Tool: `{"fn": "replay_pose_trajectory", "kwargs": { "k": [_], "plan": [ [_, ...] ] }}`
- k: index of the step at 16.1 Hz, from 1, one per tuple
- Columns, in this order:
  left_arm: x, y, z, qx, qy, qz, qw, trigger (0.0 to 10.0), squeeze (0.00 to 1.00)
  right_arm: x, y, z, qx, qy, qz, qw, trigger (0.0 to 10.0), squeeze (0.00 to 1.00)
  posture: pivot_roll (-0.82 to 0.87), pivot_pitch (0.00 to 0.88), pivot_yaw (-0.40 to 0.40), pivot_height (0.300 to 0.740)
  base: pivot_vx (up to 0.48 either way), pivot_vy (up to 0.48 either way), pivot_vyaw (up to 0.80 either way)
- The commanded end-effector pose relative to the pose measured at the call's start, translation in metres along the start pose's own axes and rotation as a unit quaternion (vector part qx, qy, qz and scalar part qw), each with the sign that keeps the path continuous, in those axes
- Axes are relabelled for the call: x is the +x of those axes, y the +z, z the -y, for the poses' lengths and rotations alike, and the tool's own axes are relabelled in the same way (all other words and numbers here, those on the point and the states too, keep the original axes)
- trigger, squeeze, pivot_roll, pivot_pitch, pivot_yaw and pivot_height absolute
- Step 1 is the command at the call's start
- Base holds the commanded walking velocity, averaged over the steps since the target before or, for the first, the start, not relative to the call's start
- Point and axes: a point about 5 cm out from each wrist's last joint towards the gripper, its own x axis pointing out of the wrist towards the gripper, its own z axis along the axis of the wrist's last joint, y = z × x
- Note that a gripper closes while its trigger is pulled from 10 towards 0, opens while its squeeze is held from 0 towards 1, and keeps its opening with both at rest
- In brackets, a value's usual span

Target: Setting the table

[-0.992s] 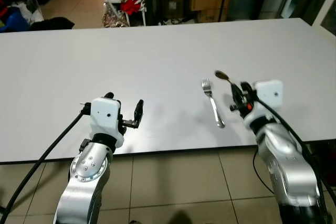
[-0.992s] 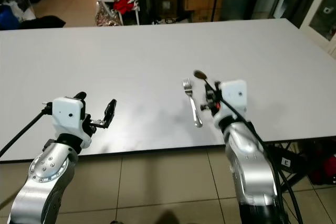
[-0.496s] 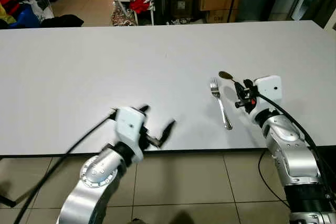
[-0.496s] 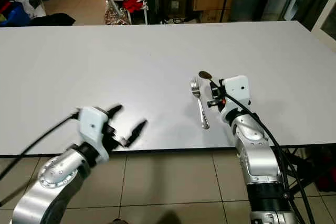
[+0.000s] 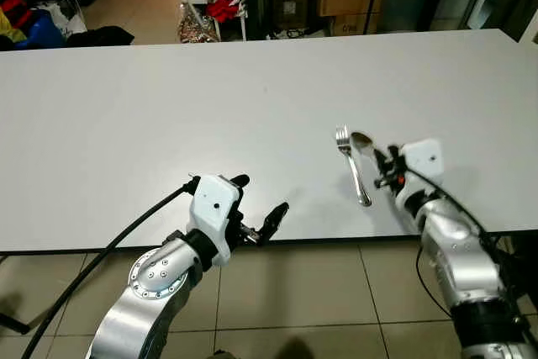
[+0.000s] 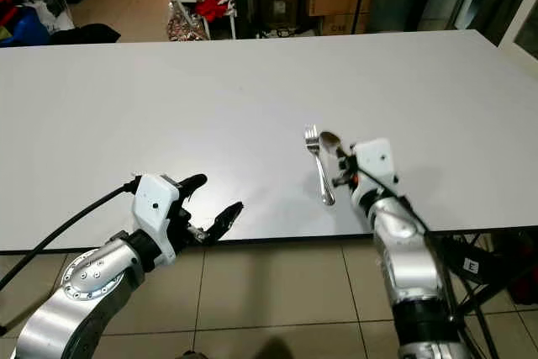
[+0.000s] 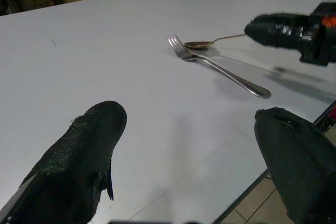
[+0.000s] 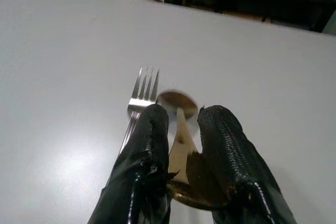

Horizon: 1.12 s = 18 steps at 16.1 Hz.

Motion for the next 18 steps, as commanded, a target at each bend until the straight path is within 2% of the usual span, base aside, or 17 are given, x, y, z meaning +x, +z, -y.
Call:
{"fn": "replay_pose_trajectory", "kwargs": {
  "k": [1, 6, 12, 13, 18],
  "plan": [
    [0.0, 0.005, 0.001, 0.007, -0.009, 0.004, 1.0, 10.0, 0.0, 0.0, -0.002, -0.001, -0.005, 0.0, -0.001, 1.0, 10.0, 0.0, -0.14, 0.014, 0.072, 0.74, 0.0, 0.0, 0.0],
    [-0.001, 0.004, 0.004, 0.003, -0.009, 0.001, 1.0, 10.0, 0.0, -0.003, -0.014, -0.01, -0.004, 0.007, -0.019, 1.0, 10.0, 0.0, -0.14, 0.03, 0.065, 0.74, 0.0, 0.0, 0.0],
    [0.0, 0.004, 0.004, 0.005, -0.011, -0.003, 1.0, 10.0, 0.0, -0.002, -0.029, -0.011, 0.015, -0.012, -0.054, 0.998, 10.0, 0.0, -0.13, 0.031, 0.063, 0.74, 0.0, 0.0, 0.0],
    [-0.001, 0.004, 0.004, 0.006, -0.011, -0.003, 1.0, 10.0, 0.0, 0.0, -0.032, -0.012, 0.045, -0.004, -0.058, 0.997, 10.0, 0.0, -0.13, 0.032, 0.066, 0.74, 0.0, 0.0, 0.0],
    [-0.001, 0.004, 0.004, 0.008, -0.011, -0.004, 1.0, 10.0, 0.0, -0.001, -0.037, -0.011, 0.043, 0.005, -0.066, 0.997, 10.0, 0.0, -0.12, 0.027, 0.065, 0.74, 0.0, 0.0, 0.0]
  ]
}}
